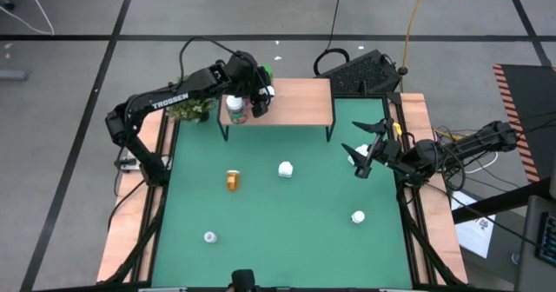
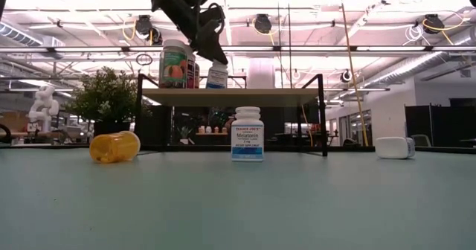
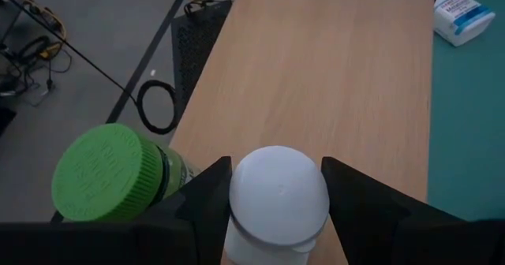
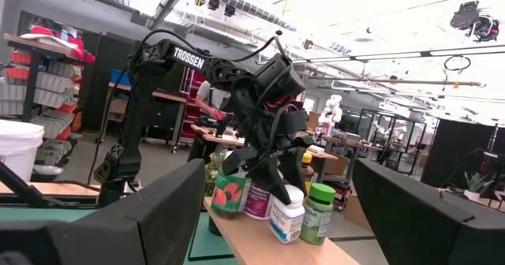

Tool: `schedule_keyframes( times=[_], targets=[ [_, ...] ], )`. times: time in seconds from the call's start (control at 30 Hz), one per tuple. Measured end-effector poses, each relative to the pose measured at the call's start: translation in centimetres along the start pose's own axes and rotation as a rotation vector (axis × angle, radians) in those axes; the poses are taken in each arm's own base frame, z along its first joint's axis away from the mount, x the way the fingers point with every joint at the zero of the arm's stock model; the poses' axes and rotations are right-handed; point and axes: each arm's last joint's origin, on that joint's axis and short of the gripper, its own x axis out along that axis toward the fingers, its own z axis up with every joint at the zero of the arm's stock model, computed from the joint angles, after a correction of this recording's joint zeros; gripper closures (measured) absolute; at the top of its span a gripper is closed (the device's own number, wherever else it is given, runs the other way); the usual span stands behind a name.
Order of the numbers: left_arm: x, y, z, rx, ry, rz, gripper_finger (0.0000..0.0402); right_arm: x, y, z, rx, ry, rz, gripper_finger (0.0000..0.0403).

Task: Pick and place medicine bottles onto shelf by color
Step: Put the bottom white and blue pill bottle on the shelf

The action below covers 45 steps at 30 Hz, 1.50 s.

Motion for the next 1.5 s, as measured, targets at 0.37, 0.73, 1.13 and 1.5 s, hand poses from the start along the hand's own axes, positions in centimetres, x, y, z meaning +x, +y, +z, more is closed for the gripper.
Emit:
schedule_keyframes(
  times=[0.37, 0.73, 1.13, 1.5],
  targets=[
    [0.0, 0.0, 0.0, 0.016, -0.001, 0.001, 0.0175, 0.0, 0.0, 0.0, 0.0, -0.001, 0.001, 0.0085],
    [-0.2, -0.2, 0.2, 0.061, 0.02, 0.071, 0.0137, 0.0, 0.0, 0.0, -0.003, -0.001, 0.002, 0.0085],
    [-2.4, -3.2, 2.5, 0.185, -0.092, 0.129, 0.0147, 0.0, 0.0, 0.0, -0.005, -0.003, 0.001, 0.0085],
    [-0.3, -8.8, 1.7, 0.448, 0.072, 0.013, 0.0194, 0.0, 0.0, 0.0, -0.004, -0.004, 0.002, 0.0085]
  ],
)
